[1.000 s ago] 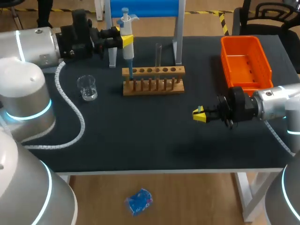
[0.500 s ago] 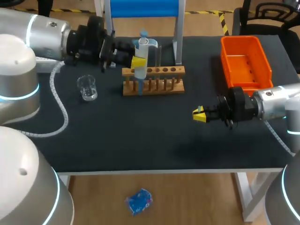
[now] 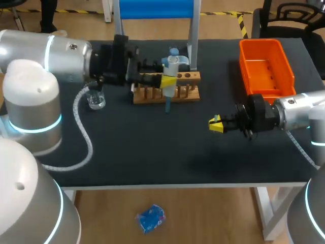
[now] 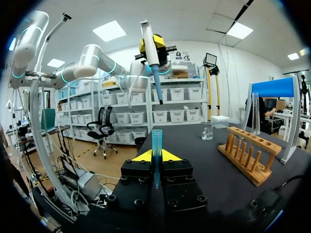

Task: Invert the test tube, pick up the pipette, mount the tip to pipette, aspirate from beaker and dispense into the tube, eject the tip, return the pipette, and cap with the stopper.

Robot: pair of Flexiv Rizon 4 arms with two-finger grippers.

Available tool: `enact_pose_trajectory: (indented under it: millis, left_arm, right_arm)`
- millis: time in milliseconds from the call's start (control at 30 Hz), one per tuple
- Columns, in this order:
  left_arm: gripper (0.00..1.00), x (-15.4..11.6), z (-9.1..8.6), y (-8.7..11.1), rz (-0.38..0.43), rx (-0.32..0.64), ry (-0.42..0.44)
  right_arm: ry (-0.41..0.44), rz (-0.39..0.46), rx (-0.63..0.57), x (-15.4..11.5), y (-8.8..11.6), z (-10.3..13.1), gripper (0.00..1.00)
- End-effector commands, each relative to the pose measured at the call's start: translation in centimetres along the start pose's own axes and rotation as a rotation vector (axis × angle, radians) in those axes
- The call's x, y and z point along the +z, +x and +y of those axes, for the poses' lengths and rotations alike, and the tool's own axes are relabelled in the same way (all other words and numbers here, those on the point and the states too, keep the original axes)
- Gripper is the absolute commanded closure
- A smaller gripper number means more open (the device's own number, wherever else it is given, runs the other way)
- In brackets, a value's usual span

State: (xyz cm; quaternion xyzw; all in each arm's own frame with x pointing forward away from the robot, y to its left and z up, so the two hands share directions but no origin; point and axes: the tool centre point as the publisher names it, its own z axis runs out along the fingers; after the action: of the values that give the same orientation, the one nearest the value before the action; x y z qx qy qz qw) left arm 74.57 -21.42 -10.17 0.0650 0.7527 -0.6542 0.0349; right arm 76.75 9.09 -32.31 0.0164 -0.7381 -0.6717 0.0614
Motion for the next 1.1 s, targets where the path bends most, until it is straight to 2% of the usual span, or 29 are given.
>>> enact_pose_trajectory:
  millis: [33, 533, 733, 833, 867, 933, 1100]
  left_arm:
    - [1.0, 0.8, -1.0, 0.8, -0.068, 0.001, 0.012]
    - [1.0, 0.8, -1.0, 0.8, -0.068, 0.001, 0.012]
    - [1.0, 3.5, -0.6, 0.7, -0.013, 0.019, 0.051]
    - [1.0, 4.5, -0.4, 0.7, 0.0, 0.018, 0.038]
    - [1.0, 4.6, -0.3, 0.7, -0.008, 0.013, 0.014]
    - [1.0, 4.8, -0.2, 0.5, 0.001, 0.013, 0.032]
    - [1.0, 5.2, 0.1, -0.5, -0.021, -0.019, 0.001]
  right_arm:
    - [0.001, -0.001, -0.001, 0.0, 0.0, 0.0, 1.0]
    - [0.001, -0.001, -0.001, 0.0, 0.0, 0.0, 1.0]
    - [0.001, -0.001, -0.001, 0.0, 0.0, 0.0, 1.0]
    - [0.001, -0.001, -0.001, 0.0, 0.0, 0.0, 1.0]
    - [0.001, -0.001, -0.001, 0.0, 0.0, 0.0, 1.0]
    - [0.001, -0.001, -0.001, 0.0, 0.0, 0.0, 1.0]
    - [0.001, -0.001, -0.001, 0.0, 0.0, 0.0, 1.0]
